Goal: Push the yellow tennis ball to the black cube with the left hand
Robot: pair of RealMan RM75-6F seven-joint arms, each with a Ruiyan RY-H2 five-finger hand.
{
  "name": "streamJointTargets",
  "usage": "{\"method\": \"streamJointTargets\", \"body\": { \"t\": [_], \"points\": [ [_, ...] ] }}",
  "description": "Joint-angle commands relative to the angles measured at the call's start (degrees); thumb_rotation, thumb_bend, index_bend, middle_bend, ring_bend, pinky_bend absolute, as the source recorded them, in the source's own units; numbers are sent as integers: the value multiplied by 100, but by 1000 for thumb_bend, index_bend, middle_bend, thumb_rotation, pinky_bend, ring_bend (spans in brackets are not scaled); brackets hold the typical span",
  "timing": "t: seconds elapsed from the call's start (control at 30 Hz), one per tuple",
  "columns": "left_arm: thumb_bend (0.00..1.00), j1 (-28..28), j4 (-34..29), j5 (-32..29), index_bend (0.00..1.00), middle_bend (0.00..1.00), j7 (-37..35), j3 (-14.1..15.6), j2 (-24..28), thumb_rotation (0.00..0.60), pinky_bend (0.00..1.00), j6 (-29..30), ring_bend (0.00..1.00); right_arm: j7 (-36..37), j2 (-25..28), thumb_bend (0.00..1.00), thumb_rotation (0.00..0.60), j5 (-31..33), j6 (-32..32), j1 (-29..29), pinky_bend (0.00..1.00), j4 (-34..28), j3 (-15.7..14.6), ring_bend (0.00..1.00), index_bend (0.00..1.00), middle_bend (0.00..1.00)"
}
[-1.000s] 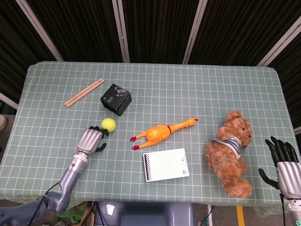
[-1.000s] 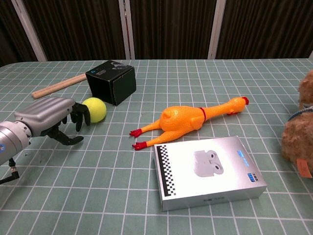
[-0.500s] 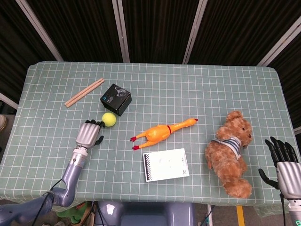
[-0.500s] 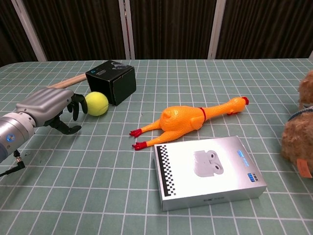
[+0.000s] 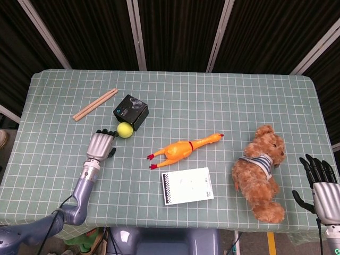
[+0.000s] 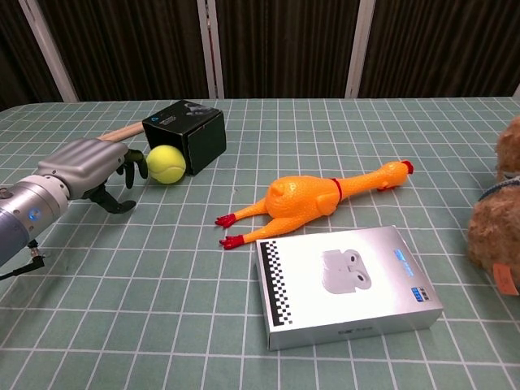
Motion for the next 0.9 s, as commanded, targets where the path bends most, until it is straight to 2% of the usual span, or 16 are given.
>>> {"method": "streamJointTargets", "body": {
  "t": [0.03,0.3,0.47,0.7,0.9],
  "points": [
    [274,-58,94,-46,326,405,15,-6,-48,600,363,-52,289,-3,-3,342,600,8,-8,3,40,4,3,0,0,0],
    [274,-188,350,-131,251,264,29,-5,-165,600,269,-168,174,-48,-15,343,600,39,-47,20,40,0,12,0,0,0],
    [274,-260,468,-194,208,228,55,-26,-233,600,231,-213,141,-54,-13,342,600,46,-46,23,40,-9,18,0,0,0],
    [274,-309,471,-268,76,89,189,-26,-285,600,145,-196,5,-35,-1,342,600,24,-31,13,40,-10,5,0,0,0],
    [274,-308,487,-296,53,34,281,-21,-326,600,138,-86,0,-33,20,342,600,48,-68,34,40,-34,18,0,0,0]
  ]
}}
